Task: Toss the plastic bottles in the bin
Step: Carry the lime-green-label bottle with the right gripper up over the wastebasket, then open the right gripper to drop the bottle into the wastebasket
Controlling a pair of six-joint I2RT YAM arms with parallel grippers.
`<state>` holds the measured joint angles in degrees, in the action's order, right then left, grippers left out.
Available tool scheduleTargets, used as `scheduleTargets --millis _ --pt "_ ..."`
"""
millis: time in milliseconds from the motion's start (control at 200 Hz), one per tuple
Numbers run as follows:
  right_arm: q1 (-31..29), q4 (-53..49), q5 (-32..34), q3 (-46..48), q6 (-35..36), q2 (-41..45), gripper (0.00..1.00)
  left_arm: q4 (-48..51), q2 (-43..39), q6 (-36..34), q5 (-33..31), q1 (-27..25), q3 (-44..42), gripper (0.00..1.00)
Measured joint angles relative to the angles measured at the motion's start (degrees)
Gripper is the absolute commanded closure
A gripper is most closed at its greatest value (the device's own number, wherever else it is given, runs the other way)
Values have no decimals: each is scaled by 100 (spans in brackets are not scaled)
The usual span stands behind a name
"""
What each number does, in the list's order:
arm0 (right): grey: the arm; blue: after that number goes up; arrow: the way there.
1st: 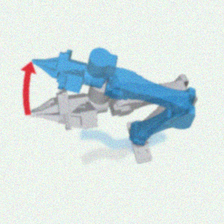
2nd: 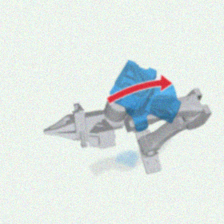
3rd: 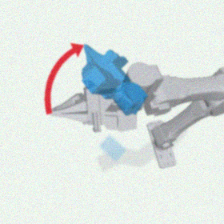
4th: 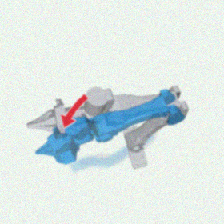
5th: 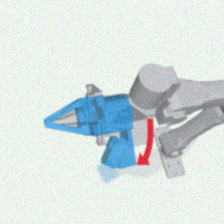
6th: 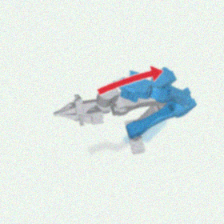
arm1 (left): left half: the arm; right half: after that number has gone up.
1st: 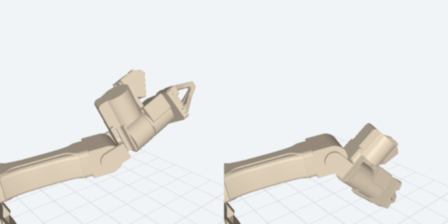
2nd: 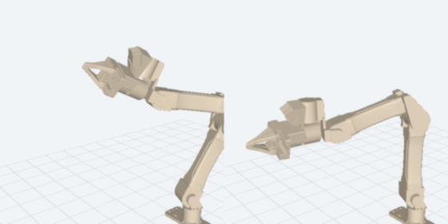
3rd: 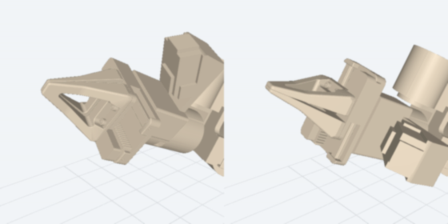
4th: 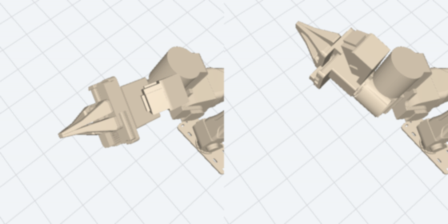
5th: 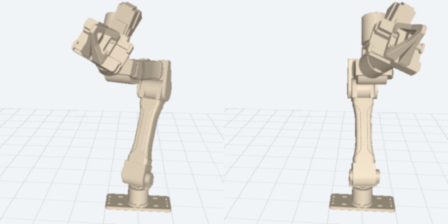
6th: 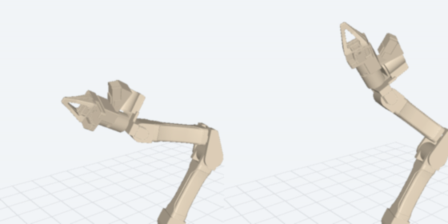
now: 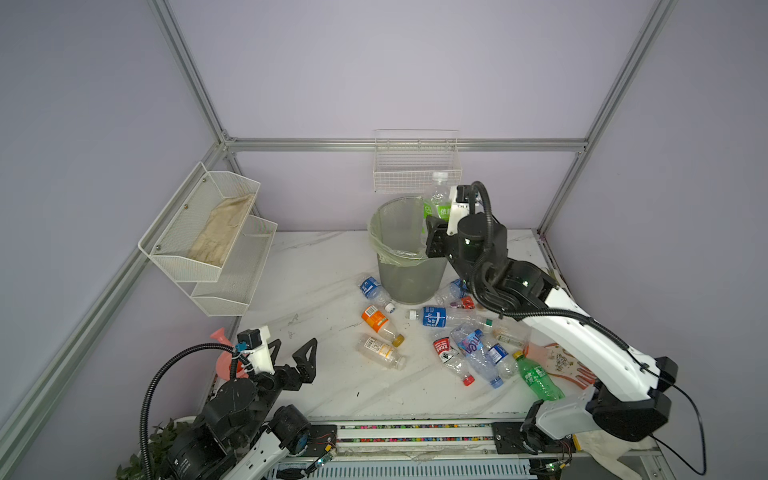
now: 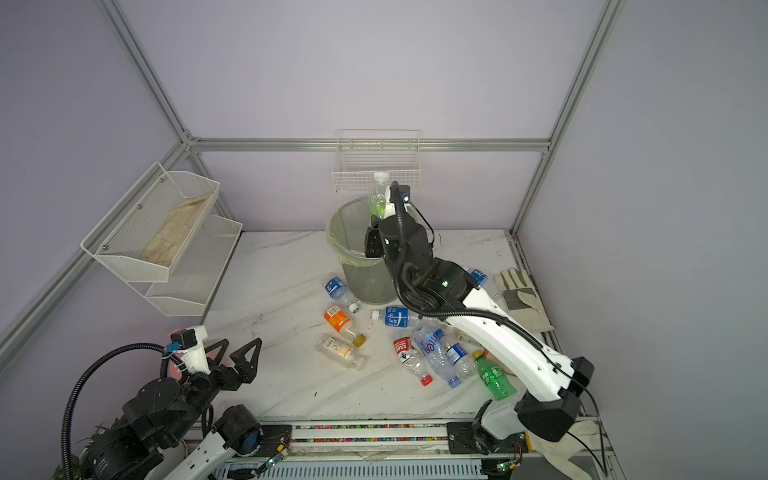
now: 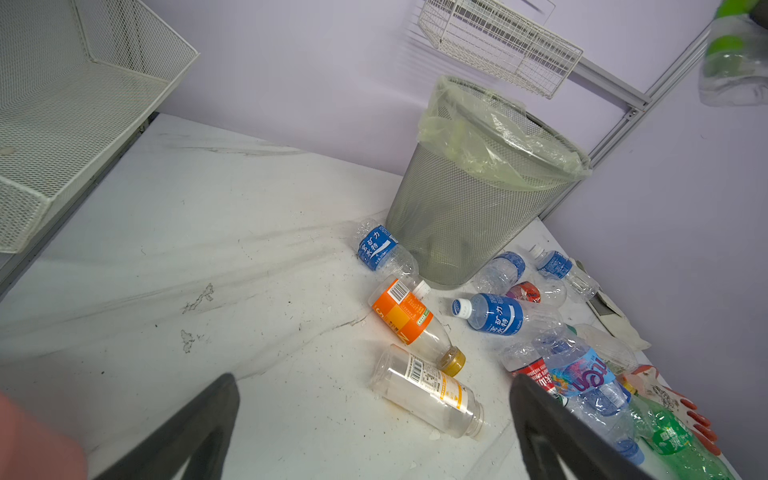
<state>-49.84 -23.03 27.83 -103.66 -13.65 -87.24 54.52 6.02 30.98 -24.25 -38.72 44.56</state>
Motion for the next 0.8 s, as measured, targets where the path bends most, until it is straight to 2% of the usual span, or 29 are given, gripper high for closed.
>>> scheduleTargets --millis 20,50,65,85,200,280,450,635,800 --pt "74 -90 -116 -177 15 -173 34 0 2 0 0 0 0 0" --pt "155 -236 -302 -437 -2 -409 21 0 4 0 0 0 0 0" --pt "199 -323 -369 -588 -7 -562 9 0 4 0 0 0 0 0" --pt "238 -448 -463 -767 -24 -713 3 -2 4 0 0 0 0 0" --pt "363 -1235 -758 -1792 -103 -1578 3 0 7 0 0 0 0 0" --pt "332 -1517 -839 -1840 -127 -1709 3 0 7 0 0 0 0 0" --pt "205 -1593 -981 -1128 -140 -1014 3 -2 35 -2 0 0 0 0" --pt "195 -1464 -1104 -960 -153 -299 3 -2 85 -2 4 0 0 0" --pt "195 -1200 -1292 -695 -216 -13 3 0 90 -2 4 0 0 0"
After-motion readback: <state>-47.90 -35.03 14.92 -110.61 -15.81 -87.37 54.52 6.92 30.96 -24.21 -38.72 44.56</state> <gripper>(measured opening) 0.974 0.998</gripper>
